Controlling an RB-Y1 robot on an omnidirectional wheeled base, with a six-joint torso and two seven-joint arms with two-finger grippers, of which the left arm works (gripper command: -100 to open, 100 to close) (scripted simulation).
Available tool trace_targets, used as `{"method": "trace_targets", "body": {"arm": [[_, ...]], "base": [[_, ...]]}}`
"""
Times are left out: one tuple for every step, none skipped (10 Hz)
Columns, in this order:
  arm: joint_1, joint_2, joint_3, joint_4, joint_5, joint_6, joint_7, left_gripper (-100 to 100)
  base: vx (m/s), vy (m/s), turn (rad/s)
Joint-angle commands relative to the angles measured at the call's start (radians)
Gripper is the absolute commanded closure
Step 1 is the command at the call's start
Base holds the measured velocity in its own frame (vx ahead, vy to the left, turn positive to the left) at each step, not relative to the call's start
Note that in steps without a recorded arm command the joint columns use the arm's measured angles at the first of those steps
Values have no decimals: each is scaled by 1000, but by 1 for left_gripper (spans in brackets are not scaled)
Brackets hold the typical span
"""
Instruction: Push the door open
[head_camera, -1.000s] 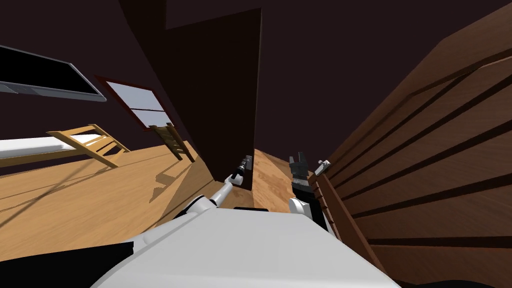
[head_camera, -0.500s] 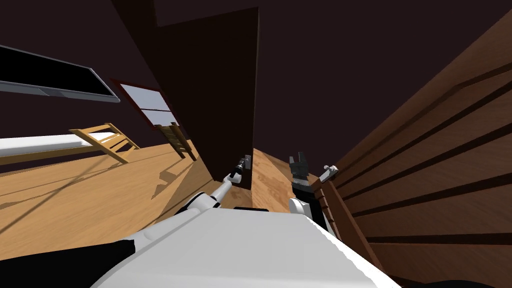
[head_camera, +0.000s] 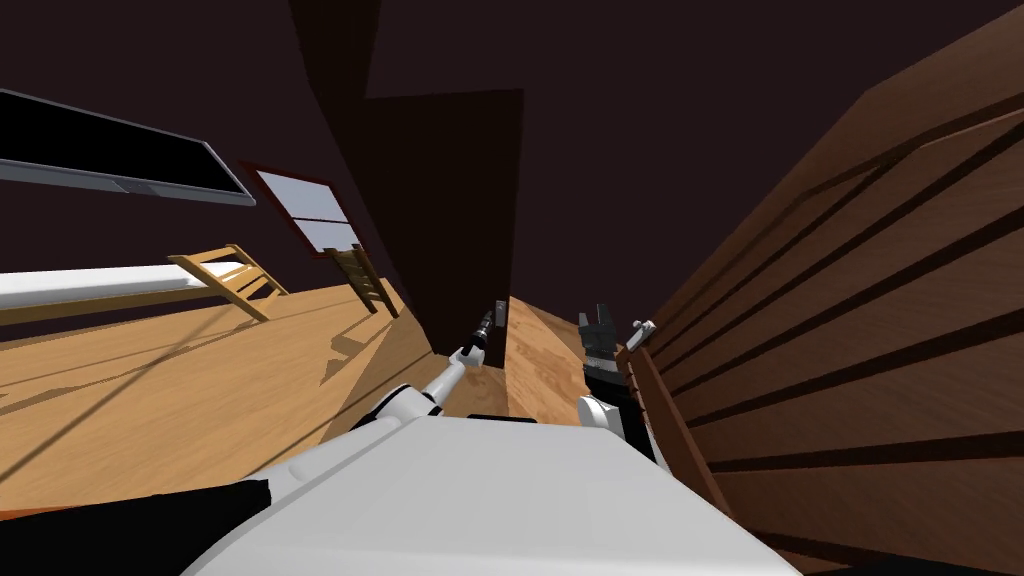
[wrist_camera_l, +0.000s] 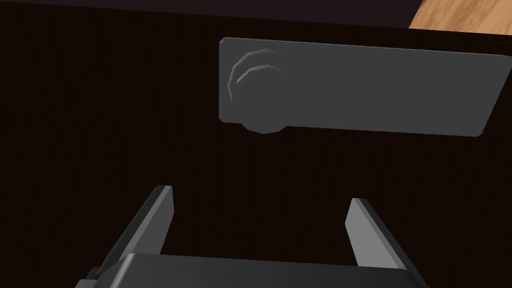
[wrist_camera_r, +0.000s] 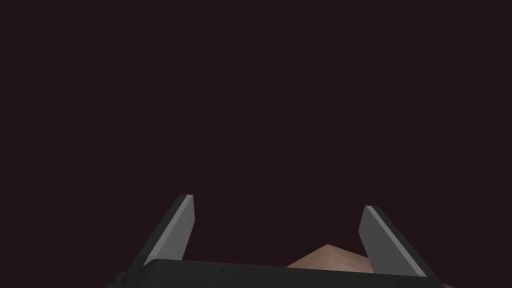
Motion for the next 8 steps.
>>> {"method": "trace_targets", "body": {"arm": [[2, -6, -5, -7, 1, 4, 1, -100], [2, -11, -8, -10, 1, 4, 2, -100], [2, -16, -11, -12, 2, 5, 3, -100], [-3, -14, -8, -4, 2, 2, 3, -100], [-2, -11, -6, -3, 2, -1, 2, -100], [-1, -10, -5, -2, 2, -2, 2, -100], [-1, -8, -4, -1, 3, -5, 1, -100], [-1, -7, -2, 0, 3, -8, 1, -100]], "base": [[-258, -5, 19], [-250, 11, 15], [-226, -2, 11], [-98, -5, 0], [116, -34, -39], [210, -59, -20], [194, -39, -12], [213, 1, -28]]}}
